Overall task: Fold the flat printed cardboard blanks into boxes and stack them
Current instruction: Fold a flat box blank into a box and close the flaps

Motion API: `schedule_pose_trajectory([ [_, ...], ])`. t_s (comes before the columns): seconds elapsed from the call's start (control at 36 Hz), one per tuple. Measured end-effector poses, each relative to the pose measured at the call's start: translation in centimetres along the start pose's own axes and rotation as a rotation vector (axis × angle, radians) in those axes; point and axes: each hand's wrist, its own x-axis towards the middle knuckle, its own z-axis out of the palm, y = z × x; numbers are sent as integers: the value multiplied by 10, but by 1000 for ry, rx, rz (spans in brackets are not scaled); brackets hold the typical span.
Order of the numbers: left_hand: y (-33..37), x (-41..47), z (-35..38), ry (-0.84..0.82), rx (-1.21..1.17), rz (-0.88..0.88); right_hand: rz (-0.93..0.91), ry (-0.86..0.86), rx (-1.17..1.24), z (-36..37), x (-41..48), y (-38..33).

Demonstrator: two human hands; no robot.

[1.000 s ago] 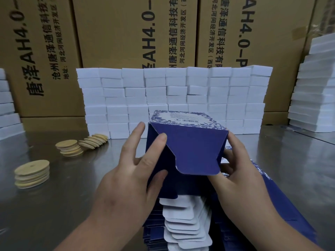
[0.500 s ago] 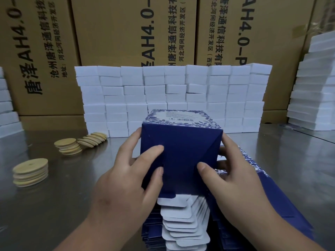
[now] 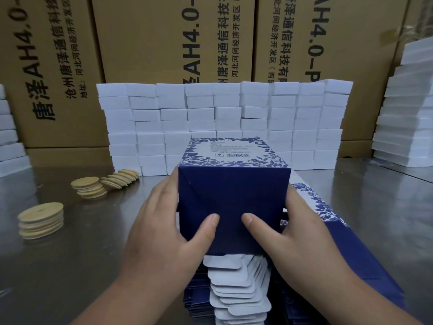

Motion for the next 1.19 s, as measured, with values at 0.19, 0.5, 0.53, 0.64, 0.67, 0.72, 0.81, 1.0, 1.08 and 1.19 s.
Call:
schedule_pose_trajectory([
  [0.19, 1, -4, 4, -64, -145, -50, -3, -34, 6, 0, -2, 0],
  [0.5, 2, -5, 4, 3, -163, -114, -38, 24, -1, 0, -2, -2],
  [0.53, 2, -5, 4, 4, -163, -123, -33, 32, 12, -1, -2, -1],
  [0.64, 5, -5, 2, -11, -174, -123, 2, 49, 23, -1, -1, 4],
  [0.67, 6, -5, 1, -9, -173, -118, 17, 52, 22, 0, -1, 4],
  [0.72, 8, -4, 1, 4, -153, -123, 42, 63, 26, 0, -1, 3],
  [0.81, 11, -2, -2, 8, -130, -142, 70, 86, 2, 0, -3, -2],
  [1.0, 18, -4, -6, 4, -59, -113, 39, 105, -79, -1, -3, -6],
  [1.08, 16, -2, -5, 17, -48, -98, 42, 116, -88, -2, -3, -6],
  [1.19, 15, -1, -4, 34, -39, -103, 54, 134, -104, -3, -3, -7],
])
